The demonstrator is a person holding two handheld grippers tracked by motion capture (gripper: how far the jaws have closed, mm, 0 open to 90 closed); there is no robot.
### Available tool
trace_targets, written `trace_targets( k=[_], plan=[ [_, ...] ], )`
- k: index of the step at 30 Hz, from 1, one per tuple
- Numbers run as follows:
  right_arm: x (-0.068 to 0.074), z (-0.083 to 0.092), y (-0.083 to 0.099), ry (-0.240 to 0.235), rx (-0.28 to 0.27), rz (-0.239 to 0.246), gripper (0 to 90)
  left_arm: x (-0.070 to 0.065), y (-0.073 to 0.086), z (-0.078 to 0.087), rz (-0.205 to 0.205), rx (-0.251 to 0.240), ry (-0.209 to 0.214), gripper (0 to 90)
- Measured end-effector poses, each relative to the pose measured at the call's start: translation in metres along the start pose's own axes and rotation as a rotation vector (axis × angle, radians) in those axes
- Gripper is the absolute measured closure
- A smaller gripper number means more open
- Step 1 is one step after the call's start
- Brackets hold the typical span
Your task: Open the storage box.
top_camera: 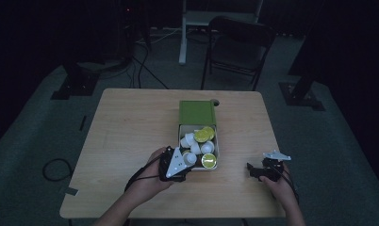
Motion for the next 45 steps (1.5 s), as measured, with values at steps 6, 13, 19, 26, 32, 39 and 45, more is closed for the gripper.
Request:
trace_targets(
  k=[6,13,19,26,32,39,45],
  plan=[
    [0.000,0.000,0.000,0.000,0.000,0.000,10.6,0.011,0.009,0.009,0.037,0.017,-0.036,37.3],
    [0.000,0.000,0.000,0.000,0.000,0.000,10.6,0.028,0.028,0.021,0.085,0.037,-0.089,34.2],
    [0.000,0.000,0.000,0.000,0.000,0.000,10.6,0.040,0.043,0.029,0.142,0.050,-0.119,33.4],
    [0.000,0.000,0.000,0.000,0.000,0.000,10.5,0.049,0.058,0.034,0.202,0.058,-0.161,28.3],
    [0.000,0.000,0.000,0.000,0.000,0.000,10.5,0.055,0.073,0.032,0.265,0.092,-0.184,19.4],
    [0.000,0.000,0.000,0.000,0.000,0.000,10.5,0.063,0.096,0.033,0.390,0.158,-0.205,19.0],
    [0.000,0.000,0.000,0.000,0.000,0.000,10.5,0.067,0.118,0.033,0.531,0.182,-0.185,19.0]
  ],
)
Point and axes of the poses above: each handheld gripper's, and its own axes: z roughly backward along the jaws, y roughly out of its underside, x roughly to its left, the point moved 3 cm from there along -z, roughly forward along the jaws, and after that the axes turned 2 degrees about x, right-handed, at the moved point
